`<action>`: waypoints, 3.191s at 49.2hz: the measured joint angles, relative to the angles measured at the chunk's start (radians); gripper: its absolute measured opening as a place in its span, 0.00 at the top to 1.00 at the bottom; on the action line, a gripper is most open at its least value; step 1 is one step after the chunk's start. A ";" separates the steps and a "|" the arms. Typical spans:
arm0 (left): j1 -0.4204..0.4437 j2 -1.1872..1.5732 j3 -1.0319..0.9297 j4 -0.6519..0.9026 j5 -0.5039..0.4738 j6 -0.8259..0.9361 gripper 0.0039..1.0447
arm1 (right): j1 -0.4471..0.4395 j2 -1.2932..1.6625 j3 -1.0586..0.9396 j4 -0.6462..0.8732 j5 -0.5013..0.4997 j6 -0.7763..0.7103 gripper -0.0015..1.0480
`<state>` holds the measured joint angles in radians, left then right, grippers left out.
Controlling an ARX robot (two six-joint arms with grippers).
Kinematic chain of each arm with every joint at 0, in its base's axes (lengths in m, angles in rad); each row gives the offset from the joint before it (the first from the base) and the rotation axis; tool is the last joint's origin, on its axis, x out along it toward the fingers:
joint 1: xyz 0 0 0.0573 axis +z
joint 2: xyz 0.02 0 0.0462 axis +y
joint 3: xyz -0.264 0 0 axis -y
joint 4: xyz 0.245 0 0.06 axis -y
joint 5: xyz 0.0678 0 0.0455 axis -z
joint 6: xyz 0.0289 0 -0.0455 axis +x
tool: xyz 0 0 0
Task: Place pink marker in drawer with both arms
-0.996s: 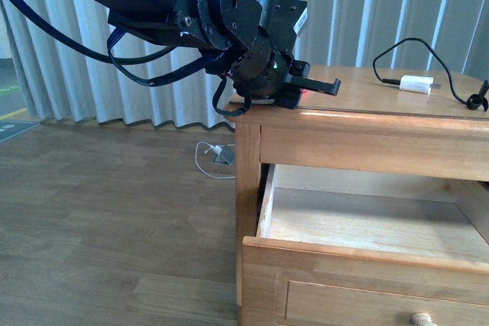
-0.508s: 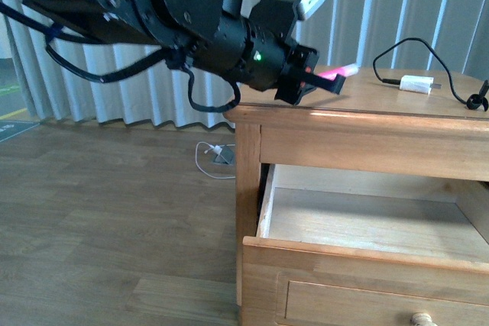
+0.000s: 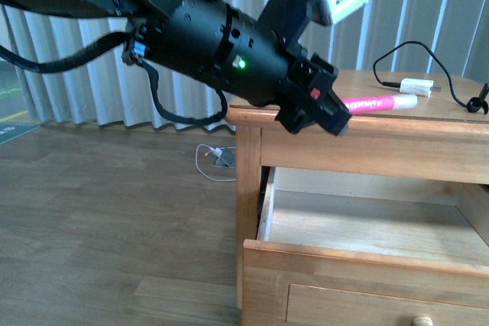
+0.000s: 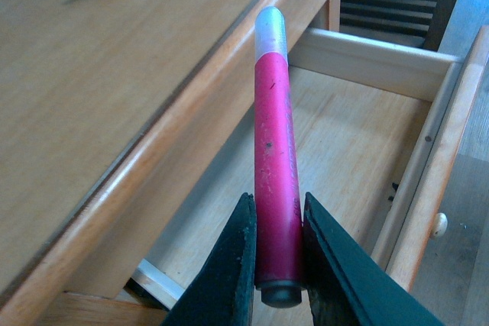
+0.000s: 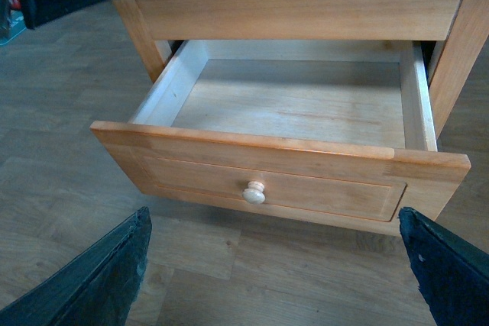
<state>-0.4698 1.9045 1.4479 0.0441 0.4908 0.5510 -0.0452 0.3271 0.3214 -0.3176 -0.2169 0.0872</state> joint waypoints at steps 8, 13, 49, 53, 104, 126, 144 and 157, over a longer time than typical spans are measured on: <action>-0.018 0.077 -0.012 0.048 -0.027 -0.003 0.86 | 0.000 0.000 0.000 0.000 0.000 0.000 0.08; -0.027 0.129 -0.012 0.078 -0.040 -0.017 0.86 | 0.000 0.000 0.000 0.000 0.000 0.000 0.08; -0.043 0.222 -0.013 0.284 -0.200 -0.177 0.35 | 0.000 0.000 0.000 0.000 0.000 0.000 0.08; -0.043 0.183 -0.050 0.325 -0.241 -0.211 0.25 | 0.000 0.000 0.000 0.000 0.000 0.000 0.08; 0.328 -1.157 -0.975 0.185 -0.631 -0.696 0.05 | 0.000 0.000 0.000 0.000 -0.002 0.000 0.08; 0.467 -1.350 -1.255 0.311 -0.497 -0.562 0.87 | 0.000 0.000 0.000 0.000 -0.002 0.000 0.08; 0.467 -1.477 -1.351 0.287 -0.491 -0.558 0.96 | 0.000 0.000 0.000 0.000 -0.002 0.000 0.08; 0.467 -1.561 -1.389 0.240 -0.491 -0.558 0.96 | 0.000 0.000 0.000 0.000 -0.002 0.000 0.08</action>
<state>-0.0025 0.3435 0.0589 0.2844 -0.0002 -0.0074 -0.0452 0.3271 0.3214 -0.3176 -0.2188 0.0872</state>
